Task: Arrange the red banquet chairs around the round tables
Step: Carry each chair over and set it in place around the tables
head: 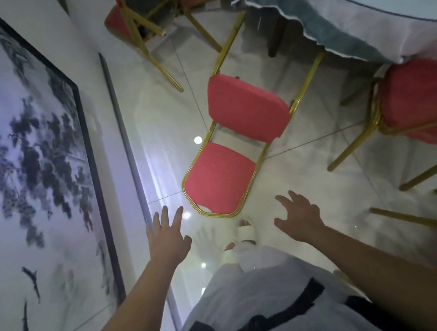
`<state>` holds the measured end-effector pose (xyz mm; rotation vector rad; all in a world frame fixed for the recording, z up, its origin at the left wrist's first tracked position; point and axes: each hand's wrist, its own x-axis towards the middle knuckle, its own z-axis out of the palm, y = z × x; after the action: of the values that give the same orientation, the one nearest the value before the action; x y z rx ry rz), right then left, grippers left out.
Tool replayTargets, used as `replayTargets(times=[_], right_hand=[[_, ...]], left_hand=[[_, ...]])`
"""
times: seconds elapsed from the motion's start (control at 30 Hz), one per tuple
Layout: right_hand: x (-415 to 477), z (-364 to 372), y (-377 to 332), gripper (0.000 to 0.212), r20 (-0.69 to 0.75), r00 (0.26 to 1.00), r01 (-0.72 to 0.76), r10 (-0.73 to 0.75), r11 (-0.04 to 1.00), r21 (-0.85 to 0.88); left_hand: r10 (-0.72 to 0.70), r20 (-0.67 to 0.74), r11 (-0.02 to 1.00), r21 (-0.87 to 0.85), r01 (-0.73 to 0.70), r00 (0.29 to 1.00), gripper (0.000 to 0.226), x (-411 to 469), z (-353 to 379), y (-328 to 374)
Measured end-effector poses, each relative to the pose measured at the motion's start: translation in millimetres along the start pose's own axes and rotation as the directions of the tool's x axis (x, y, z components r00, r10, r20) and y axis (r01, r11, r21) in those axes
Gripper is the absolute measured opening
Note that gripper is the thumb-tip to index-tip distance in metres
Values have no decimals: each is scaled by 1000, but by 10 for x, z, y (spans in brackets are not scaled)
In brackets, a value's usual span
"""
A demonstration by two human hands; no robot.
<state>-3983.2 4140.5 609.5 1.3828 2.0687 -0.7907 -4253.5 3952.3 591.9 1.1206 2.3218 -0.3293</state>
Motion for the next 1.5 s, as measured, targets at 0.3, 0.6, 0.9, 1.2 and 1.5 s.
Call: replayTargets(times=[0.3,0.6,0.9,1.2,1.5], right_hand=[[963,566,-115,77,186,981,99,-61,974,-205],[2319,1249,-25,80,204,937,-332,283,902,275],[4465,3038,-215,110,172,834,-452,524,472,757],[5706,3900,-14,106,596,658,-646,459,-62,761],[4409,2979,172,89,664,644,-752,379,156,641]], left_hand=[[-65,220,988,149,32,973,89,700,479,-399],[-120,348,889,-380,257,930,88,2643,1370,-158],[-144,351,693,-632,347,925,104,4849,3068,-415],[-197,438,425,-768,479,877,71,6239,4010,-631],[-141,491,580,-662,474,860,26,5092,2946,-610]])
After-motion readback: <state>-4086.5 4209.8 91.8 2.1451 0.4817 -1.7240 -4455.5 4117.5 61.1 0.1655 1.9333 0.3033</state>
